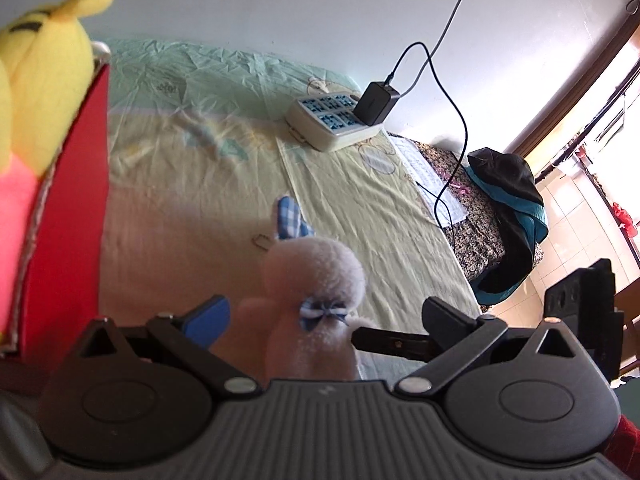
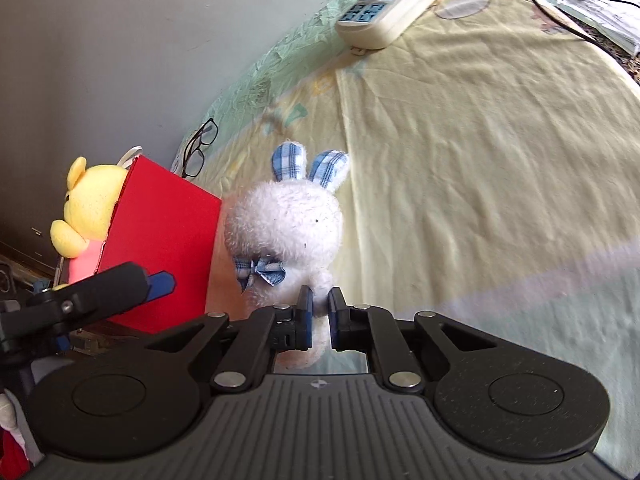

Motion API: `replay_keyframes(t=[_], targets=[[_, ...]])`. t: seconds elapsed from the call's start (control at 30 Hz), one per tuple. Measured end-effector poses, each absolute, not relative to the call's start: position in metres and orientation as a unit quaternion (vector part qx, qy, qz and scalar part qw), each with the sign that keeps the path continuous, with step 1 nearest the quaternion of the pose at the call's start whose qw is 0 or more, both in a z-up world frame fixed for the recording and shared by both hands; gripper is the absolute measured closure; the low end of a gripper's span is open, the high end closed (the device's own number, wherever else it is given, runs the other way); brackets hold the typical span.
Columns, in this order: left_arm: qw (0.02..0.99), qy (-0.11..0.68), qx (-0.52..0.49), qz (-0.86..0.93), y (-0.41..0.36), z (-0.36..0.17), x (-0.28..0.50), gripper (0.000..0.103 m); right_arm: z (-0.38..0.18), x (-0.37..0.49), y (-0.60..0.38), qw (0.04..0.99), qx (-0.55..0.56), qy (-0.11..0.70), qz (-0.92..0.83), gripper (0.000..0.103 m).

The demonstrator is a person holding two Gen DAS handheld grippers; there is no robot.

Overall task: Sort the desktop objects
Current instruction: 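Close both grippers on either side of the white rabbit's body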

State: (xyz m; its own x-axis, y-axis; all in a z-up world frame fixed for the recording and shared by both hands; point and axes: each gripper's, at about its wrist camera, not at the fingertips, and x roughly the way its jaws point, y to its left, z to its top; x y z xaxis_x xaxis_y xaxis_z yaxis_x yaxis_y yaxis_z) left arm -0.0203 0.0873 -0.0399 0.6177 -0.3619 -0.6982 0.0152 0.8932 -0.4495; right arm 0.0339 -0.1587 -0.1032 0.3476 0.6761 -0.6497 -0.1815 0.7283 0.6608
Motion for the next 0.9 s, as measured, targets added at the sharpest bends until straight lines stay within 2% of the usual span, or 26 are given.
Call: replay_keyframes(t=[0.07,0.23,0.3,0.33,0.37,0.63,0.73,0.9], targets=[[0.868,0.433,-0.219,-0.106,0.087,-0.051,-0.013,0.001,-0.106,0.033,-0.168,0.783,0.263,0.499,0.263,0.083],[0.865,0.443,-0.216,-0.095,0.083,-0.069,0.002,0.001,-0.102,0.041,-0.189,0.782,0.333,0.466,0.247,0.072],[0.860,0.453,-0.216,-0.098,0.080,-0.076,0.007,0.004,-0.101,0.047,-0.187,0.773,0.352,0.462,0.254,0.062],[0.856,0.457,-0.218,-0.104,0.079,-0.079,0.009,0.007,-0.102,0.050,-0.184,0.769,0.356,0.464,0.259,0.052],[0.853,0.461,-0.219,-0.107,0.078,-0.081,0.010,0.008,-0.103,0.053,-0.180,0.765,0.357,0.468,0.263,0.046],[0.845,0.480,-0.219,-0.087,0.083,-0.097,0.017,0.022,-0.119,0.079,-0.153,0.731,0.372,0.496,0.283,0.044],[0.848,0.478,-0.215,-0.083,0.082,-0.096,0.019,0.023,-0.120,0.080,-0.144,0.732,0.357,0.501,0.294,0.040],[0.851,0.480,-0.197,-0.080,0.074,-0.094,0.023,0.021,-0.122,0.080,-0.139,0.726,0.356,0.503,0.304,0.043]])
